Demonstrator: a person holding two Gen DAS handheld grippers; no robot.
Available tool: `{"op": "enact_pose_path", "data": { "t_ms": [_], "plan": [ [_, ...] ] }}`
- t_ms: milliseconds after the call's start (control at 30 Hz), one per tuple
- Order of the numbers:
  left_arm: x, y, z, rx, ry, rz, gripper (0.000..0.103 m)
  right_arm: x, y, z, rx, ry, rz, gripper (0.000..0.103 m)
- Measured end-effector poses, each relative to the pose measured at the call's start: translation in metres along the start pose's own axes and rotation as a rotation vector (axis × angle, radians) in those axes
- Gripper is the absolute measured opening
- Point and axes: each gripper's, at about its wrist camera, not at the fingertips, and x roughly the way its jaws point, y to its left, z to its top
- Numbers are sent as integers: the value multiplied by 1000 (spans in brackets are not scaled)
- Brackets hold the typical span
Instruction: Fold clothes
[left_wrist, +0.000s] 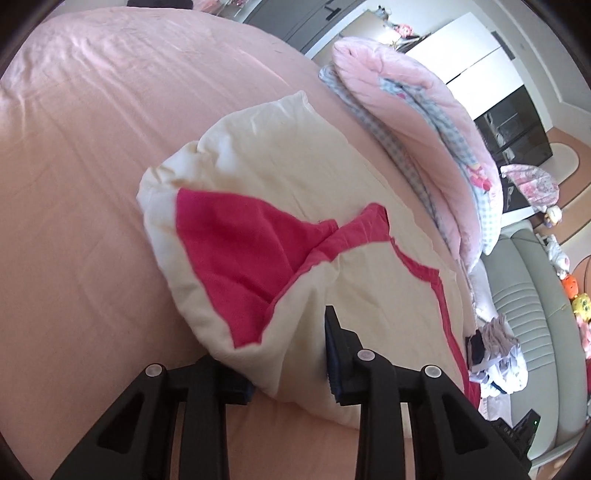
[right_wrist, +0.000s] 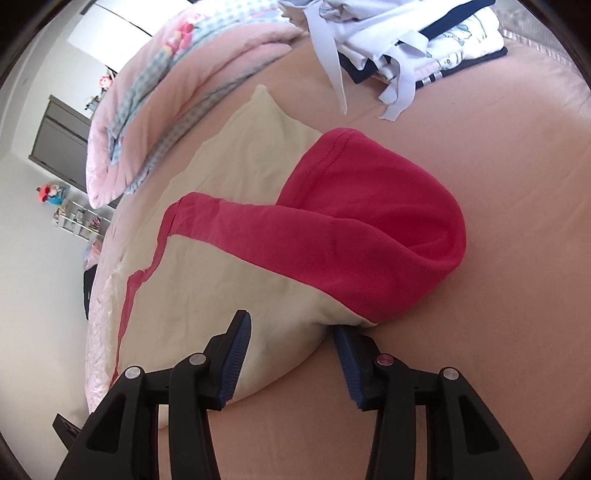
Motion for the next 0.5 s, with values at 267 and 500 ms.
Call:
{"op": "enact_pose_path", "data": {
  "t_ms": [267,500],
  "plan": [
    [1,-1,-3,40,9,-42,43,-15,-30,3,23,-45,-46,48],
    [19,-18,9,102,-30,-45,67,15,-3,21,-122,-36,-14,79]
  ]
}}
